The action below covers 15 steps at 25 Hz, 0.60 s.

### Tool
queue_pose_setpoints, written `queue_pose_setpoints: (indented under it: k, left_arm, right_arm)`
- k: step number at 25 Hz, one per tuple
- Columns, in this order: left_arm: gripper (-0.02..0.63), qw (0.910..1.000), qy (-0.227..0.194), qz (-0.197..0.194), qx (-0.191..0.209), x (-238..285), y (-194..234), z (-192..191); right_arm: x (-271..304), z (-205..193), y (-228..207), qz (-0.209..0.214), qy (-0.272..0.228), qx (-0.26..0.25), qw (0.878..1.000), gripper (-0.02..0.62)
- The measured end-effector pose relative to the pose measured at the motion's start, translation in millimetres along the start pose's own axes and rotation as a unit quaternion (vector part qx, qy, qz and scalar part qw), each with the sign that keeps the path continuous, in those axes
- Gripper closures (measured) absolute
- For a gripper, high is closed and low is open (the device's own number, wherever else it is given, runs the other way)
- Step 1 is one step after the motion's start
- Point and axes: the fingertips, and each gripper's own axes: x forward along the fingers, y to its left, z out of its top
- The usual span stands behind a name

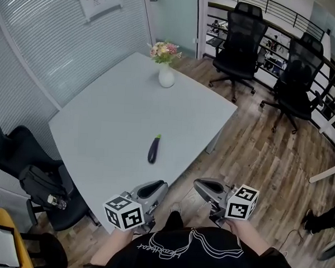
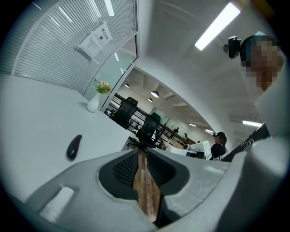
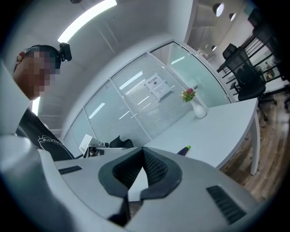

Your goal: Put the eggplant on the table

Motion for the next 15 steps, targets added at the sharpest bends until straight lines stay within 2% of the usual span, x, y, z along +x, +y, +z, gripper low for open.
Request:
queue_pose_setpoints:
  k: [5, 10, 15]
  left_arm:
    - [0.581, 0.9998, -0.006, -0.019, 0.009, -6.8, -22.8, -15.2]
    - [0.586, 0.9998, -0.002, -0.009, 0.019, -7.5, -34.5, -23.1]
    - [0.588, 0.9994, -0.013, -0.006, 0.032, -12.3, -46.6, -21.8]
  right_arm:
    - [-5.1, -8.2, 15.4, 0.0, 0.006, -0.02, 1.0, 0.589]
    - [-13.1, -17.6, 27.5, -0.001, 0.025, -0.031, 0.999, 0.589]
    - [-23.9, -15.8, 33.2, -0.005, 0.018, -0.027, 0.999, 0.589]
